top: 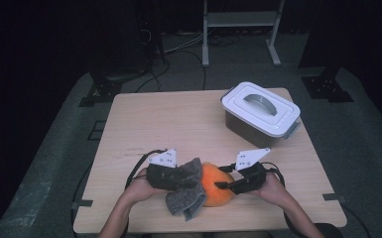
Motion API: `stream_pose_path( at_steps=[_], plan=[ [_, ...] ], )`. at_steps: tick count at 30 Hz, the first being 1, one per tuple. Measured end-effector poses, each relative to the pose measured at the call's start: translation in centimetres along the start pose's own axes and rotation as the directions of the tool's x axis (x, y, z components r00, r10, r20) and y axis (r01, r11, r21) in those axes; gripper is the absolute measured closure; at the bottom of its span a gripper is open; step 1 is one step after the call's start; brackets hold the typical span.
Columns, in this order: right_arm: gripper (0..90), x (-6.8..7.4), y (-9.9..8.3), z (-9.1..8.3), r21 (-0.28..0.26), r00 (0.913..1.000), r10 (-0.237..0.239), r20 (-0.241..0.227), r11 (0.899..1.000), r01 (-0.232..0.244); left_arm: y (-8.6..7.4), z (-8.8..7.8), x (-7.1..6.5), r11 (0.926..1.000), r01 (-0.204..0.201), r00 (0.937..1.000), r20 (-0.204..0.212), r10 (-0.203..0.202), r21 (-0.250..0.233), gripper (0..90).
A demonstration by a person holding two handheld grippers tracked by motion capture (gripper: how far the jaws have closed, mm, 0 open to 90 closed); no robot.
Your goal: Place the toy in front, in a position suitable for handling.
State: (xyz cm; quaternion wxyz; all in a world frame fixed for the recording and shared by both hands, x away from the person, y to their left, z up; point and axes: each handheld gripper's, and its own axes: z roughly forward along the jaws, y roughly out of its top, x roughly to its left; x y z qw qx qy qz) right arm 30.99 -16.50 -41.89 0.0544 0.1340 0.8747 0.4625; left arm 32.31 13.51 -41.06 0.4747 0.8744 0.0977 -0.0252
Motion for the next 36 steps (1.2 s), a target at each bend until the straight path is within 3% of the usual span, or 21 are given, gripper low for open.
stream_pose_path(
  at_steps=[4,9,13,15,16,17,19,21,22,23,24,26,28,29,30,31,32,36],
  plan=[
    [52.6,0.2,-0.1,-0.3,0.002,0.9995,-0.021,0.023,1.0,0.02,-1.0,-0.4,0.7,0.9987,0.047,0.9989,-0.002,-0.047,-0.019,70.5],
    [57.2,0.8,0.6,-0.3,-0.031,0.9904,-0.099,0.096,0.994,0.102,0.0,-0.8,0.5,0.9966,0.034,0.9991,-0.022,-0.036,-0.075,71.6],
    [57.2,1.0,1.2,-0.4,-0.067,0.985,-0.117,0.127,0.99,0.126,0.6,-0.9,0.2,0.9951,0.02,0.9972,-0.07,-0.027,-0.097,71.4],
    [49.0,0.8,1.0,-0.2,-0.065,0.9901,-0.101,0.097,0.992,0.107,0.3,-0.6,0.2,0.9965,0.023,0.9983,-0.052,-0.027,-0.08,71.3],
    [49.0,0.8,1.0,-0.2,-0.065,0.9901,-0.101,0.097,0.992,0.107,0.3,-0.6,0.2,0.9965,0.023,0.9983,-0.052,-0.027,-0.08,71.2],
    [37.5,0.4,0.8,-0.4,-0.072,0.998,-0.049,0.041,0.996,0.051,0.1,-0.2,0.0,0.9976,0.022,0.9995,-0.019,-0.023,-0.066,71.2],
    [34.3,0.2,0.7,-0.5,-0.075,0.9991,-0.033,0.029,0.997,0.035,0.1,-0.1,-0.1,0.9986,0.012,0.9999,-0.005,-0.012,-0.051,71.2],
    [25.9,-0.7,0.3,-0.6,-0.066,0.9991,0.041,0.001,0.997,-0.041,0.3,0.1,-0.3,0.9995,-0.001,0.9998,0.019,0.002,-0.033,71.3],
    [24.8,-0.8,0.2,-0.5,-0.055,0.9986,0.054,0.0,0.997,-0.053,0.3,0.3,-0.4,0.9998,-0.012,0.9992,0.038,0.013,-0.017,71.3],
    [24.8,-0.9,0.0,-0.3,-0.046,0.9979,0.064,0.0,0.997,-0.064,0.4,0.3,-0.5,0.9997,-0.014,0.9995,0.03,0.014,-0.018,71.2],
    [24.8,-0.9,0.0,-0.3,-0.046,0.9979,0.064,0.0,0.997,-0.064,0.4,0.3,-0.5,0.9997,-0.014,0.9995,0.03,0.014,-0.018,71.2],
    [37.9,-0.6,-0.2,0.1,-0.043,0.9977,0.067,0.007,0.997,-0.067,1.0,0.0,-0.5,0.9995,-0.01,0.9995,-0.032,0.009,-0.031,70.8],
    [45.5,0.2,0.0,0.1,-0.051,0.9988,0.018,0.047,0.999,-0.015,1.6,-0.3,-0.6,0.9971,0.0,0.9989,-0.047,-0.004,-0.076,70.8],
    [46.9,0.6,0.2,0.2,-0.06,0.9991,-0.012,0.04,0.998,0.014,1.8,-0.4,-0.8,0.9965,-0.003,0.9989,-0.048,-0.001,-0.084,70.8],
    [46.9,1.0,0.4,0.3,-0.061,0.9987,-0.037,0.033,0.997,0.039,1.8,-0.4,-0.8,0.9965,-0.003,0.9989,-0.048,-0.001,-0.084,70.8],
    [46.5,1.3,0.5,0.4,-0.056,0.998,-0.055,0.033,0.997,0.057,1.8,-0.2,-0.9,0.9984,-0.017,0.9989,-0.045,0.015,-0.053,70.9],
    [45.6,1.4,0.6,0.4,-0.051,0.9983,-0.055,0.021,0.997,0.056,1.6,-0.1,-0.9,0.9986,-0.013,0.9996,-0.027,0.012,-0.051,70.9],
    [32.2,0.5,0.6,0.0,-0.044,0.9987,0.0,-0.051,0.999,-0.002,1.0,0.2,-0.8,0.9992,-0.002,0.9996,0.028,0.003,-0.04,71.6]
  ],
)
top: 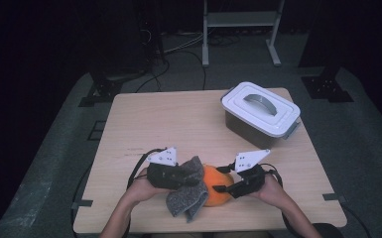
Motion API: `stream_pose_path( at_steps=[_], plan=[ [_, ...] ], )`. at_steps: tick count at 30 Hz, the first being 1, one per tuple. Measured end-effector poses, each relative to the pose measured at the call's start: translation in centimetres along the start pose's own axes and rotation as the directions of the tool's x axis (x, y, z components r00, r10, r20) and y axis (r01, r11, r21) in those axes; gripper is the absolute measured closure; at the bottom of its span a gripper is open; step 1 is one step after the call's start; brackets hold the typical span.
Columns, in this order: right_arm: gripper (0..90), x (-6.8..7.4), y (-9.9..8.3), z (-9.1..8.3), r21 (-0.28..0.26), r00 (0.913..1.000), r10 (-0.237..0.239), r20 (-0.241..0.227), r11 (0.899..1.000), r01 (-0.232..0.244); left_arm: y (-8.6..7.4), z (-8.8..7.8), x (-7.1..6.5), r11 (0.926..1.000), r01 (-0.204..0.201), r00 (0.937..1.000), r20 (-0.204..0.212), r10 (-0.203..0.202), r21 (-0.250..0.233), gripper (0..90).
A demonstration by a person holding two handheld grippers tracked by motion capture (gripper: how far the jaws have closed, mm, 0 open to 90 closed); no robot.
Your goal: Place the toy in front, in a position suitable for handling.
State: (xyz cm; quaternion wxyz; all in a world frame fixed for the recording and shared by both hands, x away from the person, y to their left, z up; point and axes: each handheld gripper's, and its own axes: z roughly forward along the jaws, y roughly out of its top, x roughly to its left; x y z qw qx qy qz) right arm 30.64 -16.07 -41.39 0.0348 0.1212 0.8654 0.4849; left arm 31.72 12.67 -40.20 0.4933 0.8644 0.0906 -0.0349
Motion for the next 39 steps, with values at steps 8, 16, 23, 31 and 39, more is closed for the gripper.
stream_pose_path(
  at_steps=[8,16,23,31,39],
  plan=[
    [30.1,-1.0,-0.4,-0.1,0.021,0.9971,0.072,-0.024,0.997,-0.072,0.0,0.2,0.0,0.9999,-0.007,0.9994,0.034,0.007,0.009,71.5],
    [55.8,0.4,0.7,-0.5,-0.065,0.9912,-0.057,0.12,0.996,0.065,1.2,-1.2,-0.1,0.9985,-0.036,0.9969,-0.071,0.033,-0.042,72.1],
    [52.0,0.3,0.5,0.1,-0.035,0.9918,-0.079,0.1,0.996,0.083,0.5,-0.4,0.3,0.9997,-0.012,0.9966,-0.081,0.014,0.019,71.5],
    [49.9,-0.5,-0.5,-0.6,-0.025,0.9951,-0.036,0.092,0.999,0.038,-0.9,-0.5,1.2,0.9983,0.028,0.9966,-0.078,-0.024,0.051,71.3],
    [49.5,0.3,0.2,0.0,-0.013,0.991,-0.091,0.098,0.996,0.093,1.0,-0.1,-0.1,0.9993,-0.037,0.997,-0.068,0.037,0.011,71.2]
  ],
)
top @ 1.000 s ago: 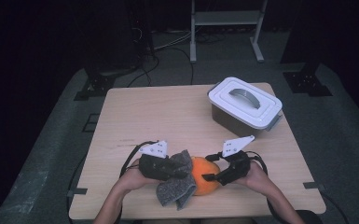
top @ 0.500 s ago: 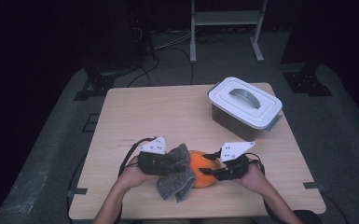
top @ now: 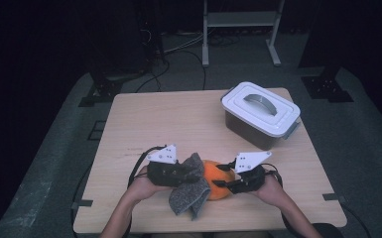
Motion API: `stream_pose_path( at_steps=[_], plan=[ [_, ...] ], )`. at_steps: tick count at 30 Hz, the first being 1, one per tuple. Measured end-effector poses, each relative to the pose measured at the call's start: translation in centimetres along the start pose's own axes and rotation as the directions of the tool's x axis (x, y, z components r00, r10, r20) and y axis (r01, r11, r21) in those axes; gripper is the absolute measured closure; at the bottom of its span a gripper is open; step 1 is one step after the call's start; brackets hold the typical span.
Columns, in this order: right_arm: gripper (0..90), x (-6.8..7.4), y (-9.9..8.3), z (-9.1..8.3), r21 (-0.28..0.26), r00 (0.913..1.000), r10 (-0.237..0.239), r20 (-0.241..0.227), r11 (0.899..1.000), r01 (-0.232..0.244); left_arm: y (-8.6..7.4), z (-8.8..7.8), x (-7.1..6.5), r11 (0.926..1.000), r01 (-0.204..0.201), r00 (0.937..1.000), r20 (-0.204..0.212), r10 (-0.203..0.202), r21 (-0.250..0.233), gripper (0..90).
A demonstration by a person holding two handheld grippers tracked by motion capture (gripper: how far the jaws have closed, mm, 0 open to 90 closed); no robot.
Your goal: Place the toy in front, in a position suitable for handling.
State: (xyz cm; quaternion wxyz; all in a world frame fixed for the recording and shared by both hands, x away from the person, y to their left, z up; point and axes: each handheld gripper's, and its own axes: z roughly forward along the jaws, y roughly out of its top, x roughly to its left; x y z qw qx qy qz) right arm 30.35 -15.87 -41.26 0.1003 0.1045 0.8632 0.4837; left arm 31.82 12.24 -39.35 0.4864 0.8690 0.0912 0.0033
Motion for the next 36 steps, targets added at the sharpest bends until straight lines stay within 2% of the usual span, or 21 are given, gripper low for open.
stream_pose_path(
  at_steps=[4,6,9,11,12,14,17,19,21,23,24,26,28,33,34,35,36],
  plan=[
    [47.9,-0.3,-0.1,-0.3,0.017,1.0,0.004,0.002,1.0,-0.004,-0.9,0.0,0.5,0.9994,0.03,0.9995,0.008,-0.03,0.02,71.3],
    [43.5,-0.6,-0.2,-0.5,0.016,0.9998,0.02,-0.004,1.0,-0.02,-1.5,0.0,0.8,0.9985,0.047,0.9988,0.016,-0.047,0.029,71.4],
    [35.3,-1.1,-0.3,-0.9,0.024,0.9982,0.056,-0.022,0.998,-0.055,-1.9,0.0,0.9,0.9978,0.051,0.9985,0.019,-0.052,0.042,71.5],
    [34.2,-1.2,-0.3,-1.1,0.023,0.9976,0.065,-0.024,0.998,-0.064,-1.9,0.0,0.9,0.9978,0.051,0.9985,0.02,-0.051,0.043,71.5],
    [32.2,-1.5,-0.6,-1.3,0.027,0.996,0.086,-0.024,0.996,-0.085,-1.9,0.0,0.9,0.998,0.048,0.9986,0.019,-0.049,0.041,71.4],
    [33.4,-1.6,-0.7,-1.2,0.029,0.9951,0.096,-0.022,0.995,-0.095,-1.7,0.0,0.8,0.9985,0.04,0.9991,0.013,-0.041,0.037,71.4],
    [37.9,-1.4,-0.7,-1.1,0.036,0.9965,0.082,-0.016,0.996,-0.081,-1.3,-0.2,0.6,0.9992,0.03,0.9995,0.004,-0.03,0.028,71.5],
    [41.9,-0.7,-0.3,-0.8,0.028,0.9987,0.045,-0.023,0.999,-0.045,-0.4,-0.6,0.1,0.9996,0.013,0.9999,0.003,-0.012,-0.025,71.5],
    [42.0,-0.5,-0.2,-0.6,0.023,0.9991,0.03,-0.031,0.999,-0.03,-0.1,-0.7,0.0,0.9996,0.001,1.0,-0.001,-0.001,-0.029,71.4],
    [41.2,0.1,0.3,-0.1,0.024,0.9997,-0.004,-0.025,1.0,0.005,0.0,-0.6,-0.1,0.9999,-0.008,0.9999,-0.011,0.008,-0.011,71.4],
    [37.6,0.2,0.5,-0.1,0.034,0.9997,-0.017,-0.015,0.999,0.017,-0.5,-0.4,0.2,1.0,0.007,1.0,-0.005,-0.007,-0.005,71.5],
    [31.7,-0.2,0.5,-0.3,0.04,0.9999,0.0,-0.01,0.999,0.001,-1.0,-0.4,0.5,0.9997,0.026,0.9996,-0.007,-0.026,-0.002,71.6],
    [25.0,-0.6,0.6,-0.8,0.074,1.0,-0.002,0.0,0.997,0.002,-1.3,-0.5,0.8,0.999,0.045,0.999,-0.01,-0.045,-0.006,71.5],
    [28.5,-0.9,-0.1,-0.7,0.085,0.9993,0.036,-0.009,0.996,-0.035,-1.4,-0.6,0.8,0.9991,0.042,0.9991,0.0,-0.042,-0.001,71.3],
    [33.7,-0.8,-0.4,-0.3,0.077,0.9985,0.05,-0.02,0.996,-0.048,-1.3,-0.6,0.7,0.9991,0.041,0.9991,0.0,-0.041,-0.002,71.2],
    [33.7,-0.8,-0.4,-0.3,0.077,0.9985,0.05,-0.02,0.996,-0.048,-1.2,-0.7,0.7,0.9992,0.041,0.9992,-0.001,-0.041,-0.002,71.2],
    [39.7,-0.7,-0.3,-0.4,0.064,0.999,0.045,-0.009,0.997,-0.044,-0.9,-0.9,0.6,0.9994,0.031,0.9995,-0.006,-0.031,-0.016,71.2]
  ],
)
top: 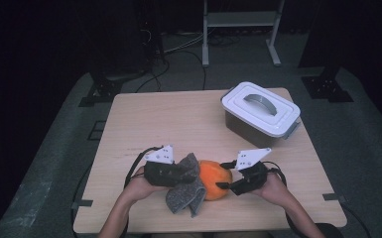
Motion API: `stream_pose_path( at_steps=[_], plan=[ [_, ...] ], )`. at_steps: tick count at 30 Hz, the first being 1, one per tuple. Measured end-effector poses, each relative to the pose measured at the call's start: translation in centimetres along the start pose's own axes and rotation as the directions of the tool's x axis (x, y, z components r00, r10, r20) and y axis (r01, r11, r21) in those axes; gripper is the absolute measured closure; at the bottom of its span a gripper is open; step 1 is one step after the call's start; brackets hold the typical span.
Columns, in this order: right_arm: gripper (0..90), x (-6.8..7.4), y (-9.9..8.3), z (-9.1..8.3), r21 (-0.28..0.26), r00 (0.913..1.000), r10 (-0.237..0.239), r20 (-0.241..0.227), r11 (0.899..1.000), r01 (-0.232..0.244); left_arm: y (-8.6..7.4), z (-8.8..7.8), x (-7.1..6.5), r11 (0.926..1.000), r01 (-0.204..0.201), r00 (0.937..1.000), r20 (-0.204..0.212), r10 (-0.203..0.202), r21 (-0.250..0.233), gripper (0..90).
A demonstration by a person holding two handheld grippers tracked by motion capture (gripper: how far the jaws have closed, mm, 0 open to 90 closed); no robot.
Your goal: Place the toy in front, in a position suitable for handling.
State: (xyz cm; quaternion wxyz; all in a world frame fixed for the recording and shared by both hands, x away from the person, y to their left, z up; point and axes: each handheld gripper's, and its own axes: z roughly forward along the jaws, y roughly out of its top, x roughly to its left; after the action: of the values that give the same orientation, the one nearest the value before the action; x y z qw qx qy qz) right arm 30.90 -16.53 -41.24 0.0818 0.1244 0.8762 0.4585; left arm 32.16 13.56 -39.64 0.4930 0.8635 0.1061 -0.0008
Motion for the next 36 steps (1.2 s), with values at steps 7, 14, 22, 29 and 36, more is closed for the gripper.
stream_pose_path(
  at_steps=[7,14,22,29,36],
  plan=[
    [41.4,0.9,1.4,0.2,-0.043,0.9981,-0.048,0.038,0.998,0.049,1.1,-0.4,-0.7,0.9993,-0.034,0.9994,0.001,0.034,-0.016,71.1],
    [27.7,-0.2,0.1,0.1,-0.016,0.999,0.043,-0.012,0.999,-0.043,0.0,-0.3,0.0,0.9999,0.004,1.0,0.002,-0.004,0.009,71.2],
    [49.3,0.1,0.6,-0.1,-0.047,0.9994,0.029,0.019,0.998,-0.028,1.0,-0.6,-0.6,0.9993,-0.013,0.9998,0.017,0.013,-0.036,71.0],
    [34.1,-0.1,0.6,0.2,-0.065,0.9987,0.052,0.002,0.997,-0.051,0.1,-0.5,0.1,0.9999,0.013,0.9999,-0.008,-0.013,0.002,71.3],
    [42.6,-0.1,0.3,0.3,-0.045,0.9988,0.048,0.004,0.998,-0.048,0.1,-0.8,0.2,0.9998,0.017,0.9997,-0.019,-0.018,-0.009,71.3]
  ],
)
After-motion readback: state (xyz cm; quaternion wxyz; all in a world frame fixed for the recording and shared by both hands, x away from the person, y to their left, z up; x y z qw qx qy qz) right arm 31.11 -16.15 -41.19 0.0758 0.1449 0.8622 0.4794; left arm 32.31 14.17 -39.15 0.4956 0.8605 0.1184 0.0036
